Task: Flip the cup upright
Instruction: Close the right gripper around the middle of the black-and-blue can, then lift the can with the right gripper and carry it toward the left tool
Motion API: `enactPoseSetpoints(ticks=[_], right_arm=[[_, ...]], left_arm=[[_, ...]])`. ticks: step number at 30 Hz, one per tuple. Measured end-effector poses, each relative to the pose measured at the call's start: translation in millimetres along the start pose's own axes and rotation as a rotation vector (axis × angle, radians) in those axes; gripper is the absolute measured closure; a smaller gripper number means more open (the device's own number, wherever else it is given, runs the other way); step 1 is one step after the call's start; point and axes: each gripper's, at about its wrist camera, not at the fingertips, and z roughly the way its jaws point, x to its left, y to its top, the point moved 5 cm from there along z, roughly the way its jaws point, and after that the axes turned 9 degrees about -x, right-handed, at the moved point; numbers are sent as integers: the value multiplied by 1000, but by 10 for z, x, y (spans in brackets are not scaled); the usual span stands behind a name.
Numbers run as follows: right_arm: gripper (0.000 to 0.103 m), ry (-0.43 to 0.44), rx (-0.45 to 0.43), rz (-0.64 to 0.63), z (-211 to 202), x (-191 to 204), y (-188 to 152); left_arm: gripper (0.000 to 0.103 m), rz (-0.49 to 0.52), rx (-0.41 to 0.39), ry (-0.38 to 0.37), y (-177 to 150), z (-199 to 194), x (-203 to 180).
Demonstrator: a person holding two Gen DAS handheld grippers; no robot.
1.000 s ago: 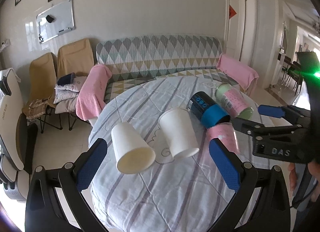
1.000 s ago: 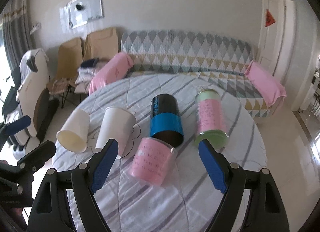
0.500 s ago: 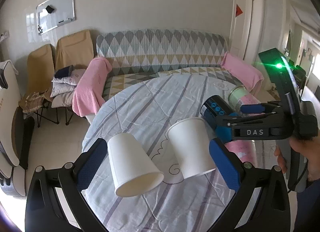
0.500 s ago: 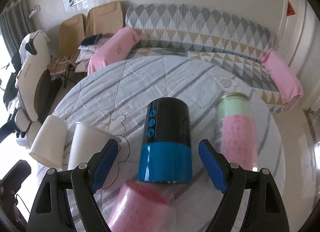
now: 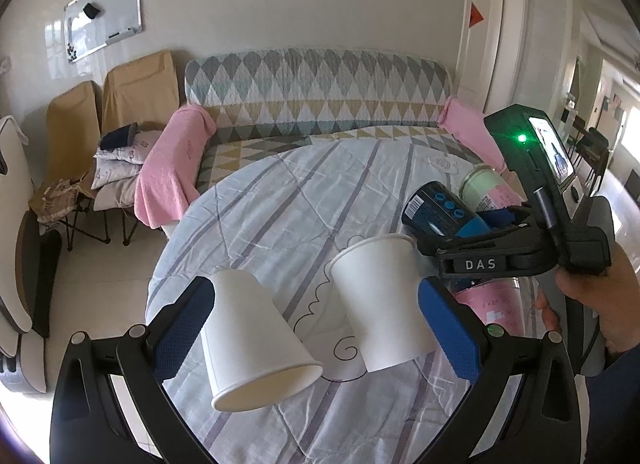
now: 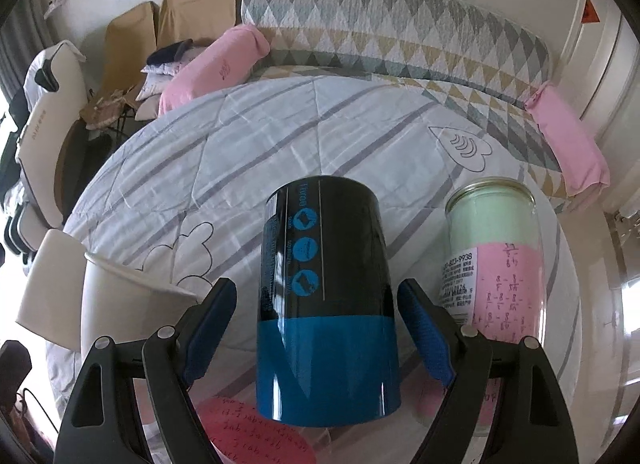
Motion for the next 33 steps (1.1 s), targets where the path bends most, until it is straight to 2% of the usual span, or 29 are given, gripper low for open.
enactPoseSetpoints(ticks=[1,2,3,4,12,19,26,33], right_arm=[[20,-9,-1,-6,15,1,-1],[24,-13,-3,-11,14,-7,-5],[33,-21,-1,-20,14,1,0],[35,-18,-4,-20,16,-5,8],[35,24,-7,7,-8,18,19],[35,21,-65,15,-171,25,125],[35,42,-161,-2,-626,74,320],[35,114,-174,-90,-1107,436,187]], left_arm=[[0,0,2,-1,-1,10,-3],[0,-1,5,-1,-4,19,-5],[0,-2,7,-1,-6,22,-2],[0,-3,7,-1,-14,22,4],[0,-3,14,7,-13,13,7],[0,0,11,8,-31,-11,11],[0,-6,-7,3,-24,-201,53],[0,8,-2,-29,-160,-523,99]])
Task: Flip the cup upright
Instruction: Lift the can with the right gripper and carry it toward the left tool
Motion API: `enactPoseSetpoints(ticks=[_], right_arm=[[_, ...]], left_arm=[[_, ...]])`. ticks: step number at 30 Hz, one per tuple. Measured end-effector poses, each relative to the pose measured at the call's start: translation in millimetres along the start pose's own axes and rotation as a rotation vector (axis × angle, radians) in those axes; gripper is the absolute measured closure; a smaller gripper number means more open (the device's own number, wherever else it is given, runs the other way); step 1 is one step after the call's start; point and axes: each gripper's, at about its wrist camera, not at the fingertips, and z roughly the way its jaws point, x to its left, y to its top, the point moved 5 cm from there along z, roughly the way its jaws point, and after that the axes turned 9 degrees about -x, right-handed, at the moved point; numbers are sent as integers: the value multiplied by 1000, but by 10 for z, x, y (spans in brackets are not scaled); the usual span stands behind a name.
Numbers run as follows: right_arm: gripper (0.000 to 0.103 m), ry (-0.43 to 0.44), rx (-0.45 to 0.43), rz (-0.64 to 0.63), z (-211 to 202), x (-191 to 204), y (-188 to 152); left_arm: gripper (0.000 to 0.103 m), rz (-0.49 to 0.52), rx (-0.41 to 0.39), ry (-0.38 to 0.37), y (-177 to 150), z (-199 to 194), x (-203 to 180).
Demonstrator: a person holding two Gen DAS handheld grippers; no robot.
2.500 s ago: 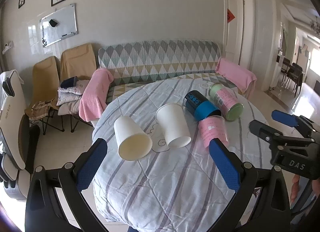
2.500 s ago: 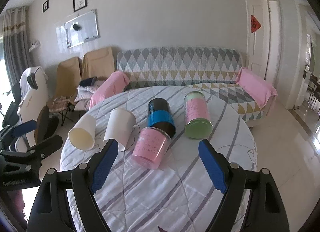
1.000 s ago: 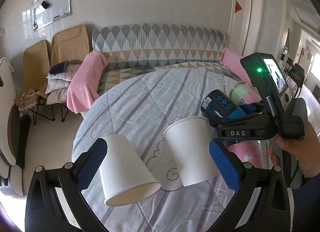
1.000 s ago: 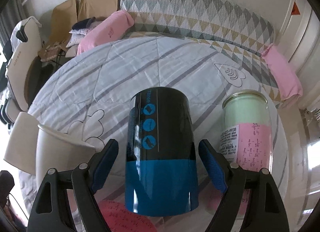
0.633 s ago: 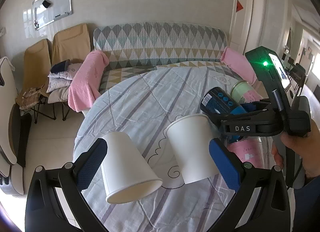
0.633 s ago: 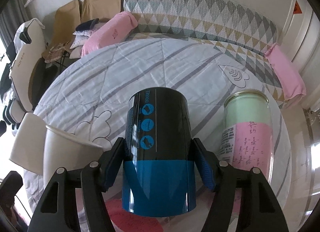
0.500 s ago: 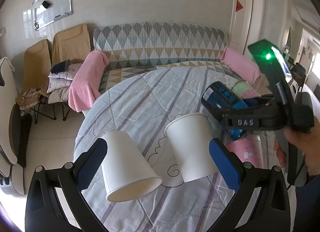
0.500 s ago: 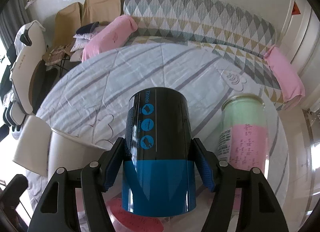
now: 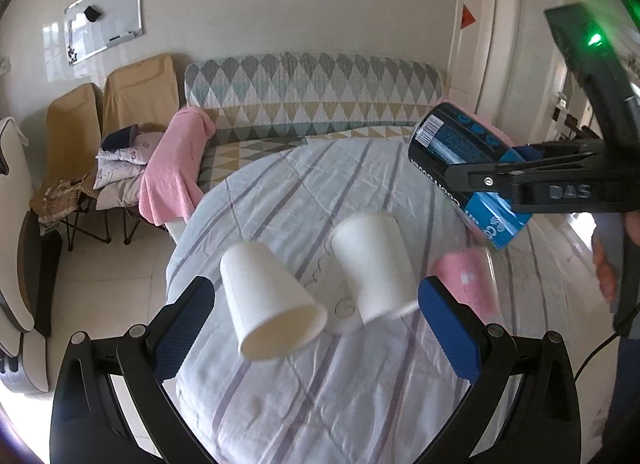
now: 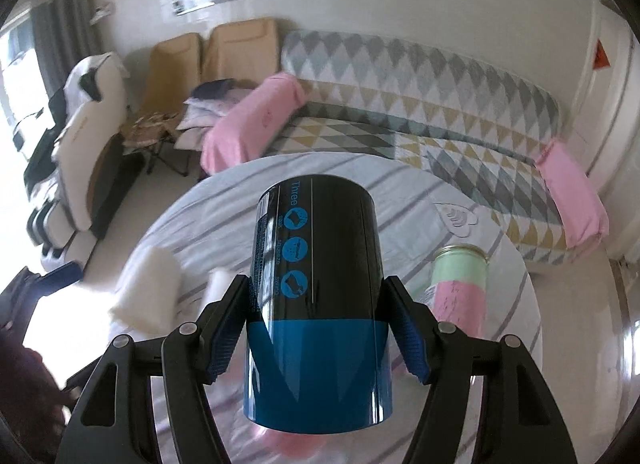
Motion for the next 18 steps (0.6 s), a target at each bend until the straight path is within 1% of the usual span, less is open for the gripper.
enactPoseSetpoints(ticks=[3,8,12,15,18], right_arm=[[35,49,38,-28,-93,227,-194],[35,80,116,-72,-152,475,-613],[35,106,175,-118,-176,682,-908],[35,148,209,-133,-169,768,-1080],[35,161,225,-142,-132,791,-1185]], left_arm=[[0,8,11,-7,-118,-145,31],[0,26,56,-13,-359,-314,94],[0,46,72,-16,-498,-441,95],[0,38,86,-34,-563,-476,56],[0,44,103,-53,-631,-467,5]])
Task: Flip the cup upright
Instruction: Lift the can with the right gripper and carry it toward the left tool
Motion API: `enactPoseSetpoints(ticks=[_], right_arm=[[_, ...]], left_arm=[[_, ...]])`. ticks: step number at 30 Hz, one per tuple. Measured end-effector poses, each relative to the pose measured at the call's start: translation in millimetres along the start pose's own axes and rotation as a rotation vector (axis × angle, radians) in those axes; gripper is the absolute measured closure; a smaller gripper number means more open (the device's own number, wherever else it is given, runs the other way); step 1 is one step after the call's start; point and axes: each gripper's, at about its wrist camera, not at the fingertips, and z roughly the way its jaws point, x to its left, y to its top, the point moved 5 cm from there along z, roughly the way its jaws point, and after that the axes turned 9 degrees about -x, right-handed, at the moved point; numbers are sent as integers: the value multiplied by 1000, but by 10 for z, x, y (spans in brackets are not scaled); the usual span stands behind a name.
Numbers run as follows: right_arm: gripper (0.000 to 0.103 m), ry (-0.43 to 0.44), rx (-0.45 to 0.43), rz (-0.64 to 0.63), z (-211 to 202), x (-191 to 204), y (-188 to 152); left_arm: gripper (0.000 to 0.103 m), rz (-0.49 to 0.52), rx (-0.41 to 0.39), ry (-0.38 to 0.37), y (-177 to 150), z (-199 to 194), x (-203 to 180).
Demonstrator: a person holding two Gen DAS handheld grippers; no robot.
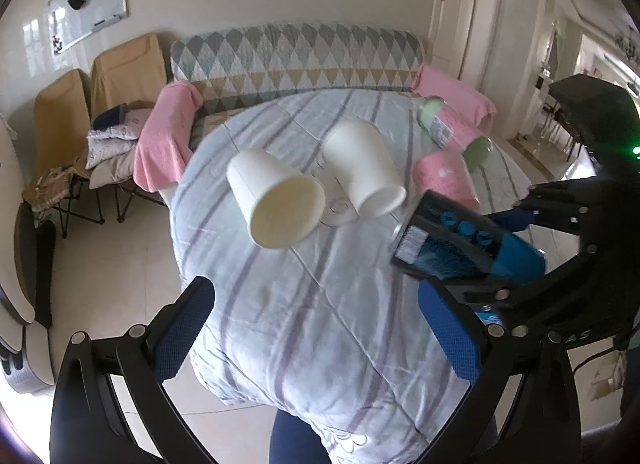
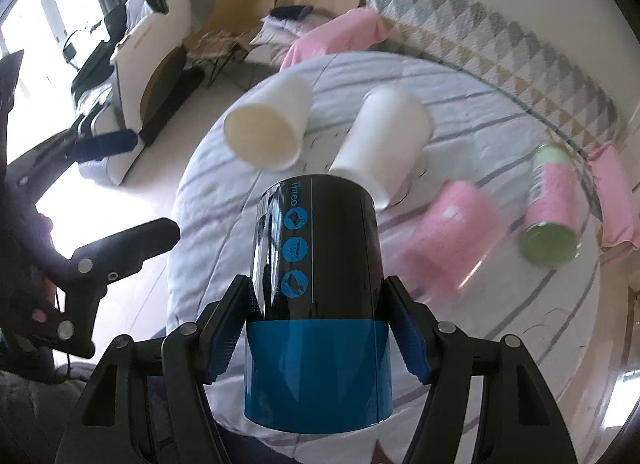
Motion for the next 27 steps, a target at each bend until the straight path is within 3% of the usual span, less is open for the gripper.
enactPoseSetpoints(ticks=[9,13,18,27], right_arm=[[35,14,-20,-31,189,46,-109],[23,-10,-62,-41,43,-13,-127],[23,-39,-143,-19,-246,-116,-152],[22,-174,-265,243,-638,-467,-501]], left_arm=[[0,54,58,5,-93,178,-167],[0,89,65,-7,-60,160,-201],[0,121,45,-24,14,89,-288],[0,157,35,-57,100,52,-487]])
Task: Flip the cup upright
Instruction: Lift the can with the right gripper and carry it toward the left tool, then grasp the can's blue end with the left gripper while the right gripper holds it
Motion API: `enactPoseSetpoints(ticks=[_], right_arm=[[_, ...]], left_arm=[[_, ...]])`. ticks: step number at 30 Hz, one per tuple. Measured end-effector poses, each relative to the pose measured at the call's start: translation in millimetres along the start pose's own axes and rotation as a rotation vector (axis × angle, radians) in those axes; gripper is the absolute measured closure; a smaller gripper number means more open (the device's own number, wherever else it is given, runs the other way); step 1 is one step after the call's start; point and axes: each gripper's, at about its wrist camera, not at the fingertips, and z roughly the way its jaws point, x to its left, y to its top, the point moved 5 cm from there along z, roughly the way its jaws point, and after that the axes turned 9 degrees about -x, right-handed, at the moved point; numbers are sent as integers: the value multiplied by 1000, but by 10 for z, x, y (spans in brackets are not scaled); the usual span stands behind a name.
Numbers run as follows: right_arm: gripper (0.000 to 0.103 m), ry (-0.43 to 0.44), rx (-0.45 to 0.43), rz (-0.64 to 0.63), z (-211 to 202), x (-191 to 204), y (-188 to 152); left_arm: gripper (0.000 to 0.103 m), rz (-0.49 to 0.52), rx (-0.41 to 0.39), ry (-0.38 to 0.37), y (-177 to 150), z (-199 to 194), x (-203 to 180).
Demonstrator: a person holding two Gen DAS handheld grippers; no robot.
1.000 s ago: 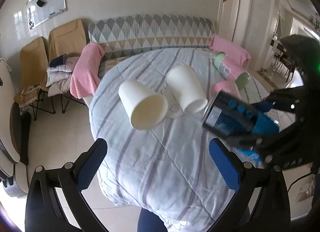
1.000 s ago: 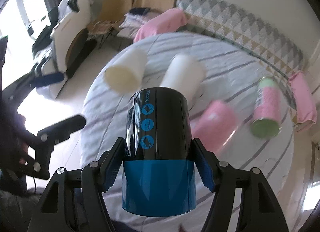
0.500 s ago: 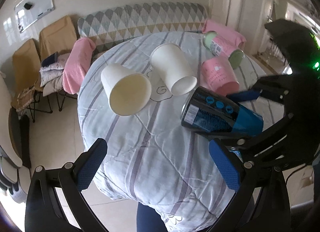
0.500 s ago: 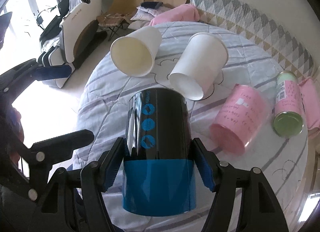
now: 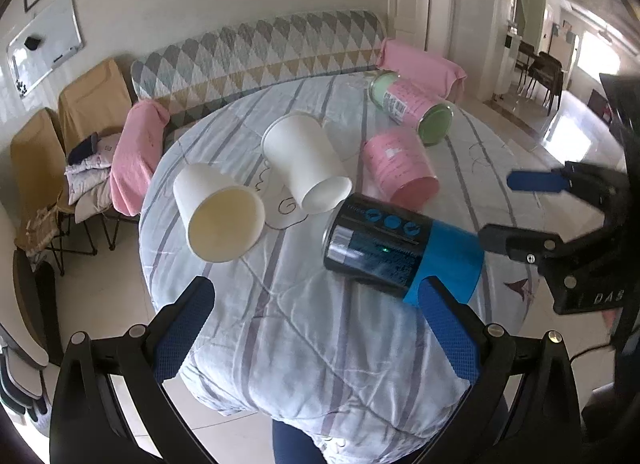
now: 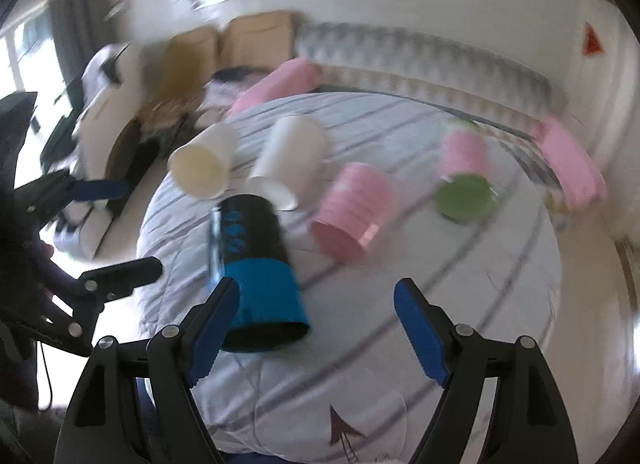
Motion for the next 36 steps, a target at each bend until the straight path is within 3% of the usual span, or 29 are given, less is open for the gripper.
enactPoseSetpoints(ticks=[5,12,27,30,36], right_arm=[[22,0,-32,88,-95,-115,-63],[22,-13,-26,98,-101,-183,-153],[22,-113,-26,211,-172,-485,-259],[22,-113,1,187,-117,-531,-263],[22,-78,90,24,40,-486,-254]], left_arm=[[0,17,-3,-5,40,23,-113],[0,82,-5,-14,127,39,-267],[0,541,31,-125,336,262,-579],[0,634,40,-174,346,326,-652],[0,772,70,-262,401,354,-772]])
